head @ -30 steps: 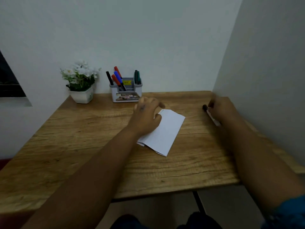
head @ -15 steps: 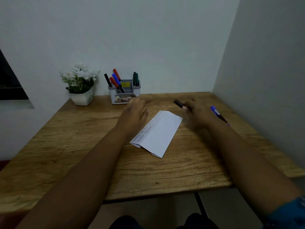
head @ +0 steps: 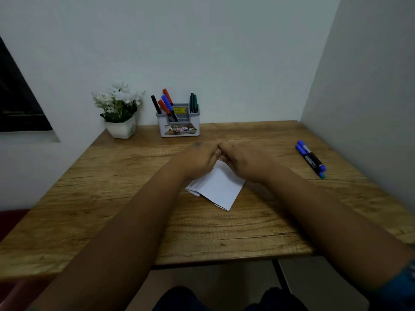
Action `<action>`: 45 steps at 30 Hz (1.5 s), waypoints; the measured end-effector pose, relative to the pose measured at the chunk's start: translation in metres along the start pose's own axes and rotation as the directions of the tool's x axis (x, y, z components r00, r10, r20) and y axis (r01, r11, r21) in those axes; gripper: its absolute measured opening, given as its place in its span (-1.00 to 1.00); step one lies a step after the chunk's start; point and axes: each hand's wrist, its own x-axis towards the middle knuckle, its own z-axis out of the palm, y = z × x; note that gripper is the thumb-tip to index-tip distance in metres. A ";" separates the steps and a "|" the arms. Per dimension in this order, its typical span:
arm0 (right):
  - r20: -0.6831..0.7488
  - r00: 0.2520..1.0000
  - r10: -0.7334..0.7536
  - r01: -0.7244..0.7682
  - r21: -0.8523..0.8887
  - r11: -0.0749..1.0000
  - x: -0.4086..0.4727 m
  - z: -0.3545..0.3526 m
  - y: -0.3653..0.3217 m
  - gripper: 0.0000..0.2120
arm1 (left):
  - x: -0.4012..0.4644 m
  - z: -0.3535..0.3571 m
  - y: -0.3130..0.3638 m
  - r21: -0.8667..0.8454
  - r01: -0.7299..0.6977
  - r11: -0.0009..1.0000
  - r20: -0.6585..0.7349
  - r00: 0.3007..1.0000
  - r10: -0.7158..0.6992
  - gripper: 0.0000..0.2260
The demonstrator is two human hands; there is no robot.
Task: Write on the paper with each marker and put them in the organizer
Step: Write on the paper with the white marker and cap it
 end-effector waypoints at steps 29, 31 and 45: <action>0.142 0.973 0.181 -0.220 0.344 0.913 -0.005 0.002 0.017 -0.56 | -0.010 -0.011 -0.037 -0.140 0.285 0.948 -0.142 0.942 -0.304 -0.55; 0.065 0.980 0.188 -0.197 0.448 0.872 -0.002 0.004 0.018 -0.66 | -0.011 -0.008 -0.042 -0.175 0.284 0.943 -0.119 0.944 -0.306 -0.68; 0.224 0.886 0.406 -0.291 0.950 0.111 0.010 0.008 0.022 -0.59 | -0.004 0.005 -0.040 -0.103 0.233 0.967 0.358 0.916 -0.182 -0.38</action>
